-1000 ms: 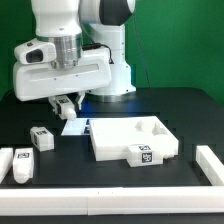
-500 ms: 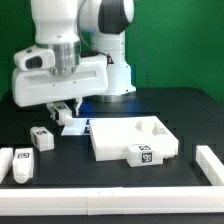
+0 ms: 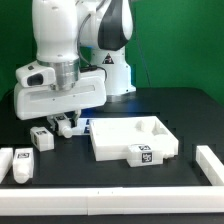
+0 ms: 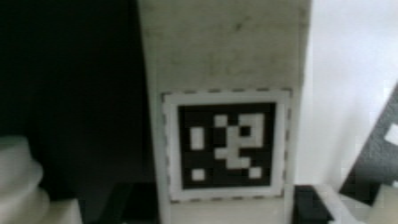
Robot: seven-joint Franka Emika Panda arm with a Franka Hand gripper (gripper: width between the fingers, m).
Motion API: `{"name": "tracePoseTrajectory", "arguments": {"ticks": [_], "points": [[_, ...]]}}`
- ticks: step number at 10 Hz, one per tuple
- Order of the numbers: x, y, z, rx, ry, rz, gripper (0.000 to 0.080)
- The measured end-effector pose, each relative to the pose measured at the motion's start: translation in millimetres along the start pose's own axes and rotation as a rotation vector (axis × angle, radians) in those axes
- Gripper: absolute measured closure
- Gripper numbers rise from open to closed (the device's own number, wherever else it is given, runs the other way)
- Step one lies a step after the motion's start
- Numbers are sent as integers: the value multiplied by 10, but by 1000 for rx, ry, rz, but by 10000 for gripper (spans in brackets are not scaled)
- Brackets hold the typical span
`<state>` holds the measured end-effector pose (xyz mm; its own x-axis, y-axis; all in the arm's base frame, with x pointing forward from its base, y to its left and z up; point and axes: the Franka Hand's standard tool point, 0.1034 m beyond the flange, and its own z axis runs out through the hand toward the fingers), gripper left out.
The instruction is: Assemble one leg
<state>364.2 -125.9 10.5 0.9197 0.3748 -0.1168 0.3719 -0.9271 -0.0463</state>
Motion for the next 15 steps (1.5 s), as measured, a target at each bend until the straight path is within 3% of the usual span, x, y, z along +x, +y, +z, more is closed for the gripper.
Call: {"name": "tracePoseTrajectory", "arguments": {"ticks": [1, 2, 3, 4, 5, 7, 8, 13, 15], "points": [[3, -3, 0, 0, 0, 0, 512], [2, -5, 2, 0, -1, -1, 452], [1, -5, 3, 0, -1, -1, 269], [20, -31, -15, 4, -3, 3, 269], [104, -101, -106, 7, 3, -5, 175], [381, -284, -383, 0, 27, -51, 157], [566, -306, -535, -12, 31, -121, 151], [594, -291, -521, -23, 38, -167, 150], [923, -312, -575, -48, 70, -266, 150]]}}
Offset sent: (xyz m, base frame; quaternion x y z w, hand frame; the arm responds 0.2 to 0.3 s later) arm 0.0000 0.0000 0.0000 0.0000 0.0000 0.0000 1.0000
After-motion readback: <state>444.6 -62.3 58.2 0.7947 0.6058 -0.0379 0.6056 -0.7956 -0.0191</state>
